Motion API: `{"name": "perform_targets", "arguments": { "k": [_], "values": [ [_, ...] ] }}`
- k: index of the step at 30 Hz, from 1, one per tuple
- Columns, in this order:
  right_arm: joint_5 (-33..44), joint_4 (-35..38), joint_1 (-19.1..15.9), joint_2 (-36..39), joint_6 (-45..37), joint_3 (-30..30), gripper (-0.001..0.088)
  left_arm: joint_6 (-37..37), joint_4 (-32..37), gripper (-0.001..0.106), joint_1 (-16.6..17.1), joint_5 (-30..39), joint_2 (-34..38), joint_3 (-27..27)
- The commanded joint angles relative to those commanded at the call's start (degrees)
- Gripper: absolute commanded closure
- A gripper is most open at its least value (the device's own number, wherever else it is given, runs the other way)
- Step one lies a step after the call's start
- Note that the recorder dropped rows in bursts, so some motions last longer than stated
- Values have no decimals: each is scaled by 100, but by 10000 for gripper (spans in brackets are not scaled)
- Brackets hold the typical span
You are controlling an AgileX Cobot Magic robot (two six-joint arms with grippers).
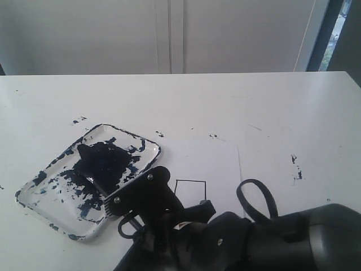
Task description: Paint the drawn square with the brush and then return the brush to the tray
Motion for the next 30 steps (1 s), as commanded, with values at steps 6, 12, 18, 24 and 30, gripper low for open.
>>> {"name": "perform_targets", "arguments": {
  "k": [6,12,18,24,30],
  "values": [
    [467,879,0,-11,-1403,32,868,0,0,1053,0,0,0,0],
    [162,879,12,-11,-1312,40,868,0,0,1053,0,0,0,0],
    [-121,879,12,-32,-1312,40,868,0,0,1053,0,0,0,0],
    [20,879,12,4,-1365,40,868,0,0,1053,0,0,0,0],
    [20,879,0,263,-1377,40,868,0,0,1053,0,0,0,0]
  ]
}}
